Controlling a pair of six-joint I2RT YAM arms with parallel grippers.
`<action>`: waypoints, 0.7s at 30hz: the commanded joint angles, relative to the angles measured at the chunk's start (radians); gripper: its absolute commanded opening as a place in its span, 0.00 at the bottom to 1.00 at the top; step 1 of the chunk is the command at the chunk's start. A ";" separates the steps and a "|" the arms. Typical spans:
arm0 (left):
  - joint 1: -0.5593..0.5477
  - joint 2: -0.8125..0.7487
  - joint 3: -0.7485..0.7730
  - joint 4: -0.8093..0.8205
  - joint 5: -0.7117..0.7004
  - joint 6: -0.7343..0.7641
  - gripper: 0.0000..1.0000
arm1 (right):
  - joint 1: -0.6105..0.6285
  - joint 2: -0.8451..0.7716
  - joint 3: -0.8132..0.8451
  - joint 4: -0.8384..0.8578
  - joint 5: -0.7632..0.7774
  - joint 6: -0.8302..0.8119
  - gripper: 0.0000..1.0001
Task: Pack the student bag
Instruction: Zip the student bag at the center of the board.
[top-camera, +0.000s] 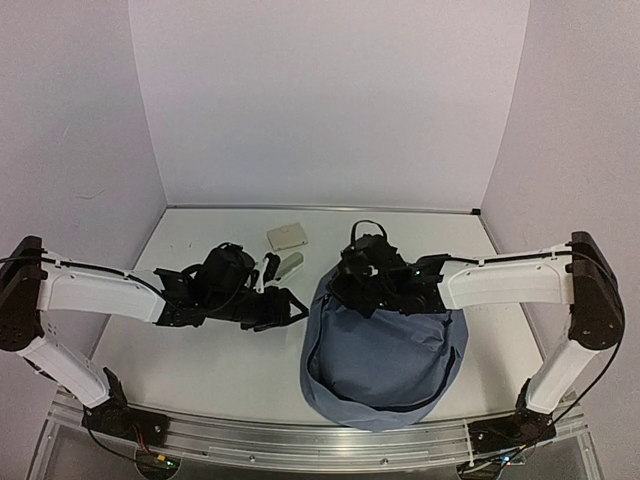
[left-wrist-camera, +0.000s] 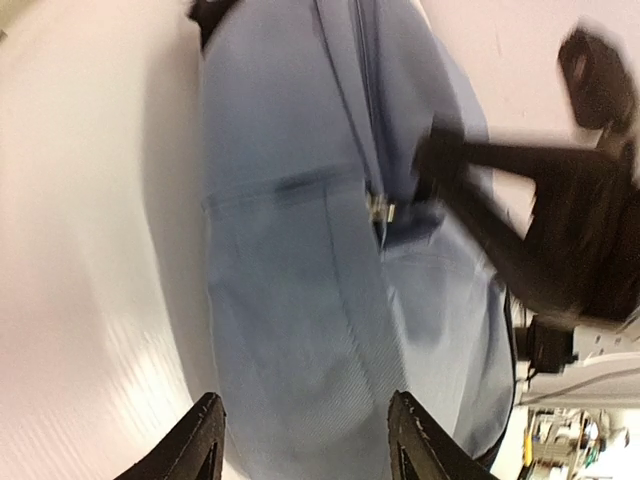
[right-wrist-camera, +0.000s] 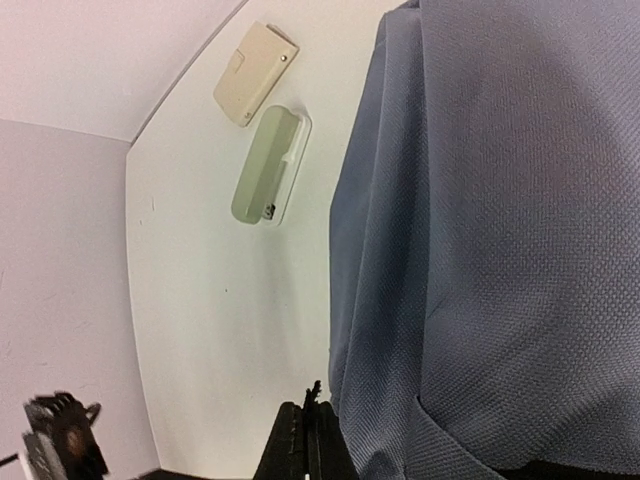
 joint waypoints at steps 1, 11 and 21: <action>0.067 -0.045 0.024 0.053 0.017 -0.010 0.59 | 0.018 -0.037 -0.082 0.136 -0.058 -0.019 0.00; 0.111 0.178 0.264 -0.028 0.131 0.049 0.70 | 0.064 -0.097 -0.187 0.262 -0.082 -0.006 0.00; 0.111 0.329 0.415 -0.090 0.255 0.140 0.72 | 0.111 -0.120 -0.214 0.264 -0.090 0.012 0.00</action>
